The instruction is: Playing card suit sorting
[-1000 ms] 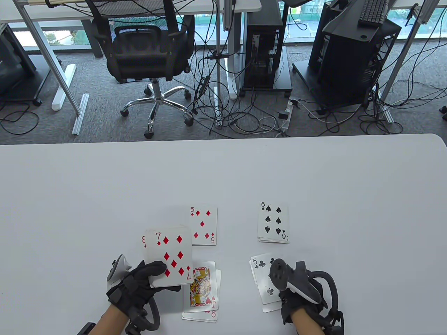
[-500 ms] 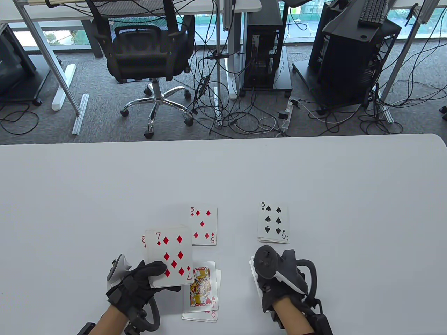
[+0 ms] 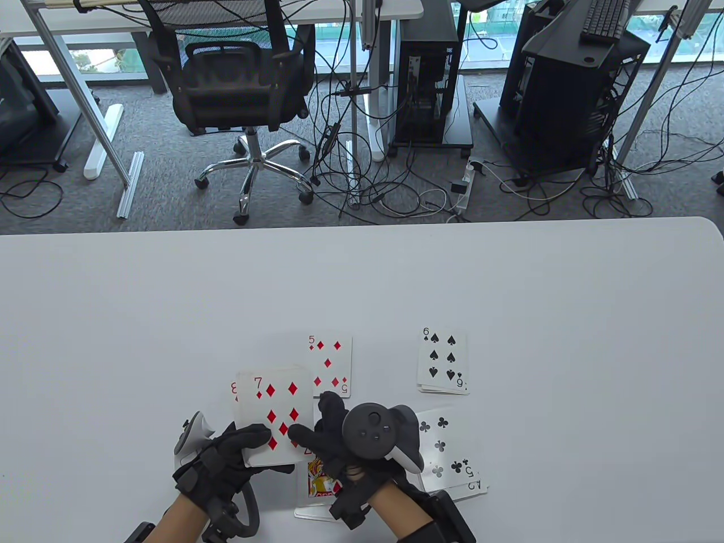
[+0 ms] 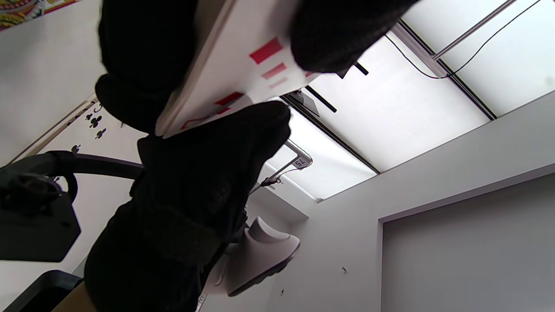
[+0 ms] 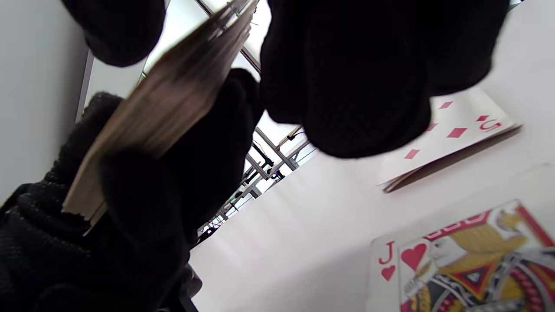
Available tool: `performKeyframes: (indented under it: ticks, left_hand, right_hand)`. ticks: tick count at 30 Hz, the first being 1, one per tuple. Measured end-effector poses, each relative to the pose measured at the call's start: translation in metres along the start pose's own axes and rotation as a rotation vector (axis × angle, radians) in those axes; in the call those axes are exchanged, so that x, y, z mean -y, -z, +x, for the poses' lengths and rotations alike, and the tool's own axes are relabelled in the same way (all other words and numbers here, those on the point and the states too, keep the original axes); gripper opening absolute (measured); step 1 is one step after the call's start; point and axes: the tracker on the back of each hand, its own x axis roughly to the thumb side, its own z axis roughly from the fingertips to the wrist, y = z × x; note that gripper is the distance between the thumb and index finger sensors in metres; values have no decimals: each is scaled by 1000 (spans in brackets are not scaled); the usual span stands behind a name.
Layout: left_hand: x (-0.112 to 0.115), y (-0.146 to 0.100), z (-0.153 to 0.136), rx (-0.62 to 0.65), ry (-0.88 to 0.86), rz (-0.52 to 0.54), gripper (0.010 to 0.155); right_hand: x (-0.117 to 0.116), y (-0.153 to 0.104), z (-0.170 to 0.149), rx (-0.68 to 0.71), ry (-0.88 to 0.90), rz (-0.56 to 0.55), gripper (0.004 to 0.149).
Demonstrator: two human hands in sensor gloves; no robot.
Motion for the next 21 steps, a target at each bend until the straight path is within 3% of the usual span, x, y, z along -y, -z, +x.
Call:
performKeyframes:
  ticks: [4, 9, 16, 21]
  left_hand:
    - [-1, 0, 0, -3, 21, -3, 61]
    - [-1, 1, 0, 10, 11, -13, 62]
    - [-1, 1, 0, 10, 14, 1, 61]
    - [-2, 1, 3, 38, -15, 11, 61]
  right_hand:
    - [-4, -1, 0, 15, 10, -99, 67]
    - [2, -1, -10, -52, 182, -107, 49]
    - [13, -2, -19, -86, 170, -115, 43]
    - [37, 5, -31, -138, 198, -149, 41]
